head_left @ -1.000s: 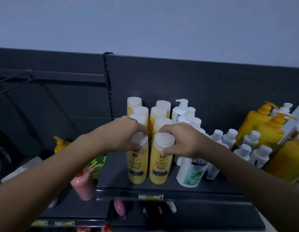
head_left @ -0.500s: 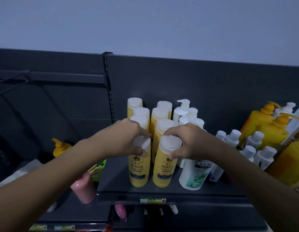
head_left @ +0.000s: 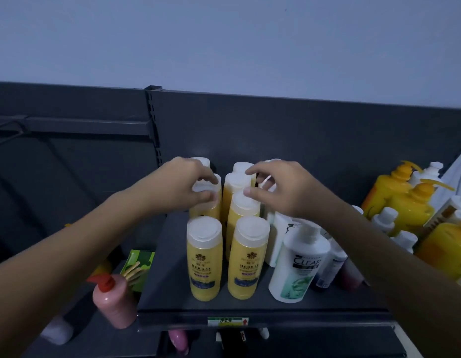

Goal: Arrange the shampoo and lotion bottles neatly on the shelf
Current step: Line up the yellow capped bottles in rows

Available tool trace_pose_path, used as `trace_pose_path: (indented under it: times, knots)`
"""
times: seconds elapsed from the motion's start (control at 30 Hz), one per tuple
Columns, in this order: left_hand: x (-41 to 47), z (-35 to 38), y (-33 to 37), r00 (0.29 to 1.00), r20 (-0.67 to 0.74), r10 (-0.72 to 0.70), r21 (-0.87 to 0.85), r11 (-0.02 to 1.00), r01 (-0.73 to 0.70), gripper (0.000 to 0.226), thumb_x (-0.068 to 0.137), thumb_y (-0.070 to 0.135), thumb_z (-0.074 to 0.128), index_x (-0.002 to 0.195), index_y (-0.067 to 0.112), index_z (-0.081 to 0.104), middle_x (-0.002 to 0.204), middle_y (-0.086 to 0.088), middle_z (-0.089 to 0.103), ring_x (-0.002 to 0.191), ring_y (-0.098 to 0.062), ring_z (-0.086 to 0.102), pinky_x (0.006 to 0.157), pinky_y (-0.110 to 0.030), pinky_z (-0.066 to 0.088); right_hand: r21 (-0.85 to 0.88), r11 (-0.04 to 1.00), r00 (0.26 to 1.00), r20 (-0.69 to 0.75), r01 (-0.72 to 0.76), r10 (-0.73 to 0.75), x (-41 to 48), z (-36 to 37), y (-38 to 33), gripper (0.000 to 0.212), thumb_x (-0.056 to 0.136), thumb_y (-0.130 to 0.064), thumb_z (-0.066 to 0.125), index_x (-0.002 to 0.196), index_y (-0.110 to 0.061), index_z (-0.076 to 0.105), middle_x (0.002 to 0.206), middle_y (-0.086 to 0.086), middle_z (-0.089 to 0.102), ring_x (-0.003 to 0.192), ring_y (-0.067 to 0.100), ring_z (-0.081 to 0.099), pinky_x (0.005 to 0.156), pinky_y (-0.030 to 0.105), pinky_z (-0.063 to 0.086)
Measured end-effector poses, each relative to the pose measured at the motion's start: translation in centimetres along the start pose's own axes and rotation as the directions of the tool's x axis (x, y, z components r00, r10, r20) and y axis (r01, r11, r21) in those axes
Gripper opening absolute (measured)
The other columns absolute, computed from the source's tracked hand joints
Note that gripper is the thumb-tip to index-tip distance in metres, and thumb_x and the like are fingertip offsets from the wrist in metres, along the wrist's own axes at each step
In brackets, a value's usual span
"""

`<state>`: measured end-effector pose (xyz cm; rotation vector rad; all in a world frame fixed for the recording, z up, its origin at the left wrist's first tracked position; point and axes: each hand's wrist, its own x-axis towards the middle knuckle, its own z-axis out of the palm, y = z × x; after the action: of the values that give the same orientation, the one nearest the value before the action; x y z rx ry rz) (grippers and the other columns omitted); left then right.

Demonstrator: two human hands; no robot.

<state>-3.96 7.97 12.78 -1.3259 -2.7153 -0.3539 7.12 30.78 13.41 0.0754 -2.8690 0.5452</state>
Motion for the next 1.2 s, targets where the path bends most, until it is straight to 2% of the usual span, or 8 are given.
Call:
trace_pose_path:
  times: [0.13, 0.23, 0.37, 0.47, 0.6, 0.67, 1.0, 1.2]
  knots:
    - [1.5, 1.0, -0.9, 0.985, 0.157, -0.07, 0.061, 0.996, 0.061, 0.043, 0.085, 0.043, 0.074, 0.127, 0.035, 0.067, 0.117, 0.007, 0.065, 0.1, -0.014, 0.058, 0.084, -0.034, 0.054, -0.121, 0.992, 0.982, 0.182, -0.033, 0.055, 2.2, 0.8, 1.1, 0.054, 0.087, -0.047, 0.074, 0.136, -0.029, 0.062, 0.124, -0.004, 0.066, 0.108, 0.012, 0.061, 0.094, 0.034, 0.052]
    - [1.9, 1.2, -1.0, 0.987, 0.149, -0.067, 0.077, 0.995, 0.056, 0.041, 0.082, 0.042, 0.077, 0.122, 0.036, 0.07, 0.114, 0.008, 0.065, 0.101, -0.014, 0.059, 0.085, -0.035, 0.055, -0.065, 0.997, 0.961, 0.27, -0.047, 0.063, 2.9, 2.2, 1.9, 0.057, 0.082, -0.041, 0.081, 0.135, -0.027, 0.063, 0.121, -0.003, 0.066, 0.101, 0.011, 0.06, 0.08, 0.023, 0.045]
    - [2.4, 1.4, -1.2, 0.986, 0.147, -0.079, 0.034, 0.997, 0.075, 0.04, 0.08, 0.041, 0.081, 0.118, 0.037, 0.069, 0.109, 0.01, 0.062, 0.103, -0.014, 0.059, 0.085, -0.034, 0.055, -0.017, 0.999, 0.97, 0.239, -0.05, 0.053, 3.5, 3.0, 2.6, 0.06, 0.077, -0.038, 0.086, 0.132, -0.026, 0.064, 0.109, -0.007, 0.063, 0.096, 0.009, 0.057, 0.071, 0.016, 0.04]
    - [2.6, 1.7, -1.5, 0.986, 0.143, -0.084, 0.001, 0.996, 0.085, 0.04, 0.078, 0.039, 0.082, 0.116, 0.036, 0.069, 0.106, 0.012, 0.058, 0.102, -0.014, 0.058, 0.085, -0.033, 0.054, -0.048, 0.998, 0.971, 0.236, -0.028, 0.038, 3.9, 3.2, 2.4, 0.06, 0.075, -0.038, 0.087, 0.13, -0.023, 0.066, 0.11, -0.007, 0.065, 0.102, 0.01, 0.055, 0.075, 0.02, 0.043]
    - [2.6, 1.9, -1.7, 0.99, 0.124, -0.074, -0.018, 0.997, 0.076, 0.038, 0.076, 0.041, 0.083, 0.112, 0.039, 0.07, 0.105, 0.012, 0.06, 0.098, -0.012, 0.06, 0.083, -0.033, 0.055, -0.085, 0.996, 0.972, 0.231, -0.011, 0.03, 4.0, 3.3, 1.9, 0.058, 0.076, -0.035, 0.087, 0.129, -0.021, 0.067, 0.115, -0.003, 0.069, 0.113, 0.016, 0.056, 0.092, 0.033, 0.053]
    - [2.5, 1.8, -1.8, 0.991, 0.114, -0.067, -0.037, 0.997, 0.072, 0.035, 0.075, 0.044, 0.083, 0.108, 0.041, 0.072, 0.104, 0.013, 0.063, 0.097, -0.01, 0.062, 0.082, -0.033, 0.056, -0.087, 0.996, 0.973, 0.229, -0.017, 0.037, 4.1, 3.1, 1.9, 0.059, 0.076, -0.034, 0.088, 0.129, -0.021, 0.067, 0.115, -0.003, 0.069, 0.114, 0.016, 0.055, 0.094, 0.034, 0.053]
    - [2.2, 1.6, -1.8, 0.991, 0.137, -0.005, -0.136, 0.99, 0.024, 0.036, 0.069, 0.047, 0.088, 0.103, 0.041, 0.076, 0.099, 0.017, 0.07, 0.093, 0.002, 0.063, 0.083, -0.031, 0.058, -0.078, 0.997, 0.965, 0.263, 0.01, 0.011, 4.1, 2.5, 1.9, 0.053, 0.074, -0.03, 0.09, 0.124, -0.02, 0.072, 0.11, -0.003, 0.071, 0.106, 0.013, 0.064, 0.087, 0.032, 0.057]
    - [2.4, 1.8, -2.1, 0.987, 0.159, 0.013, -0.124, 0.992, 0.007, 0.041, 0.071, 0.048, 0.089, 0.108, 0.041, 0.075, 0.106, 0.016, 0.066, 0.097, -0.003, 0.061, 0.084, -0.03, 0.056, -0.092, 0.996, 0.958, 0.285, 0.007, 0.02, 4.2, 2.4, 2.1, 0.054, 0.075, -0.031, 0.088, 0.125, -0.021, 0.07, 0.114, -0.003, 0.071, 0.104, 0.012, 0.063, 0.083, 0.028, 0.056]
